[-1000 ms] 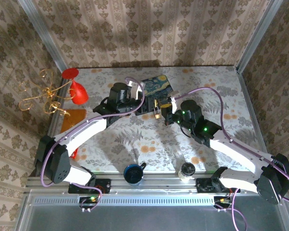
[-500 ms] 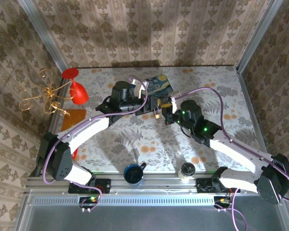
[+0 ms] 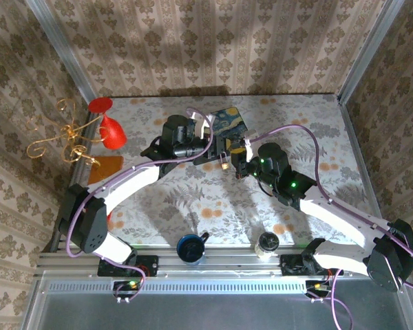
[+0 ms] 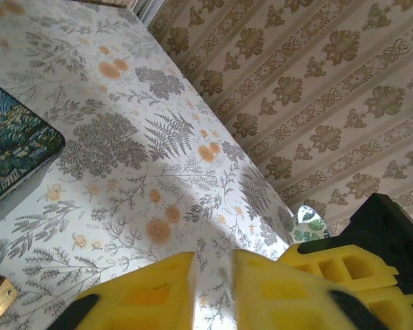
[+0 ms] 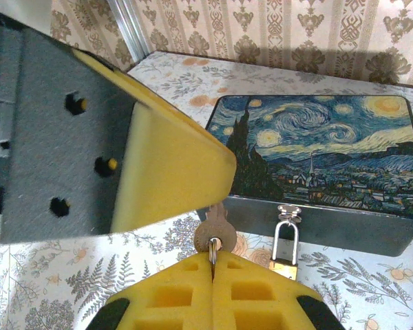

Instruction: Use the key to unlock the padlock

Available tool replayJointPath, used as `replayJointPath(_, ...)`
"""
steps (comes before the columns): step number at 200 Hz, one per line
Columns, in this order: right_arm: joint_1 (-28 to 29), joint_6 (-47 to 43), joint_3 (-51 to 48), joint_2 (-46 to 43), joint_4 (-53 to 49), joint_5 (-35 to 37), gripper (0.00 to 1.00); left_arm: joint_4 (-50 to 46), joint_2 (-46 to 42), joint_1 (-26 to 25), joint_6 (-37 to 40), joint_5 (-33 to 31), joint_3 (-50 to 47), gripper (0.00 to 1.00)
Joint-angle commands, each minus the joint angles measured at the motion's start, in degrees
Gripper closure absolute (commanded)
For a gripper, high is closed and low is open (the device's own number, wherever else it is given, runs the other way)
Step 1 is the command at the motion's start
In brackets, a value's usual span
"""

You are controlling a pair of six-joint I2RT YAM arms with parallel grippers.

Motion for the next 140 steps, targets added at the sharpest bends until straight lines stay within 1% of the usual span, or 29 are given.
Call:
replayJointPath(1,0.4,-0.28,-0.71,0.03,1.92,0.55,1.0,3.4,0.86,-0.35,-1.15,1.51,1.86,0.9)
replayJointPath(11,0.4,-0.25,-0.7,0.12,1.95,0.74,1.0,3.56,0.91,-0.3,-1.31,1.56,1.66,1.0)
replayJointPath(70,0.23,1.06,-1.1,-0.47,1.88,1.38,1.0,7.17,-0.78,1.3,-2.57,1.55,-1.27,1.0)
replayJointPath(87,-0.02,1.32,-1.59,-1.32,1.33,0.81,0.89,9.87,-1.69,2.27,-3.1,1.56,-2.93,1.0)
replayJointPath(97,-0.35,1.57,-1.88,-1.95,1.05,-0.19,0.79,10.86,-2.3,2.8,-2.96,1.54,-3.62,1.0)
replayJointPath(105,-0.54,1.73,-2.18,-2.52,0.85,-0.84,0.74,10.97,-2.81,3.16,-2.48,1.56,-3.92,1.0)
replayJointPath(123,-1.32,2.79,-3.02,-4.04,0.96,-2.52,0.55,10.61,-4.04,3.69,-0.58,1.48,-4.36,1.0)
replayJointPath(140,-2.87,5.12,-4.0,-5.6,1.9,-4.66,0.49,10.01,-5.32,4.07,1.28,1.29,-4.69,1.0)
